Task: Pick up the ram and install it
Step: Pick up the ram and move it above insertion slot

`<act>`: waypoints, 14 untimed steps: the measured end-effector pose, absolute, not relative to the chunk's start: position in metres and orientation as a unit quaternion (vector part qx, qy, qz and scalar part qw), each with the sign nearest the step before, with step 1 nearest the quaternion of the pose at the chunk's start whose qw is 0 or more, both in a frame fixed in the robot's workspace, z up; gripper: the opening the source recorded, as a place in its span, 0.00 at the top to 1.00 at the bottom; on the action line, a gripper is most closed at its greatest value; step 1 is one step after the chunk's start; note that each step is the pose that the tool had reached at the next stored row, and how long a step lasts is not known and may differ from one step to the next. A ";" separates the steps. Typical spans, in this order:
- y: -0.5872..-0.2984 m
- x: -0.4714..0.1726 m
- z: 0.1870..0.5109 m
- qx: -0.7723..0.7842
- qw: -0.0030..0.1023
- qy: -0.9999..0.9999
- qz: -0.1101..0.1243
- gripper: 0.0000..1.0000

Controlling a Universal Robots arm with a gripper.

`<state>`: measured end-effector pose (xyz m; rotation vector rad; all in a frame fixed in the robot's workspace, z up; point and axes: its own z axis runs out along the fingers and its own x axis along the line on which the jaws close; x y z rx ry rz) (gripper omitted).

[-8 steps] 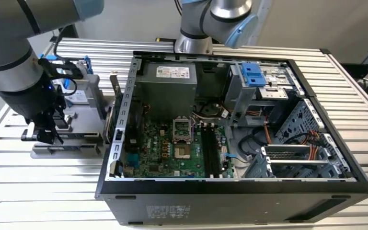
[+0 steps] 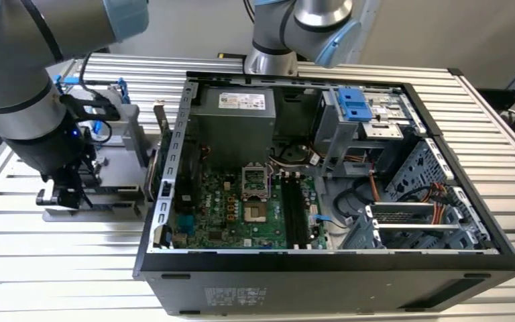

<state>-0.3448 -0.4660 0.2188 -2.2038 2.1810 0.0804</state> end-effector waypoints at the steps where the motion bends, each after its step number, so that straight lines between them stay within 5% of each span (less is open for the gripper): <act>1: -0.466 -0.345 0.217 -0.710 0.020 0.703 0.026 0.00; 14: -0.470 -0.343 0.198 -0.703 0.020 0.711 0.026 0.00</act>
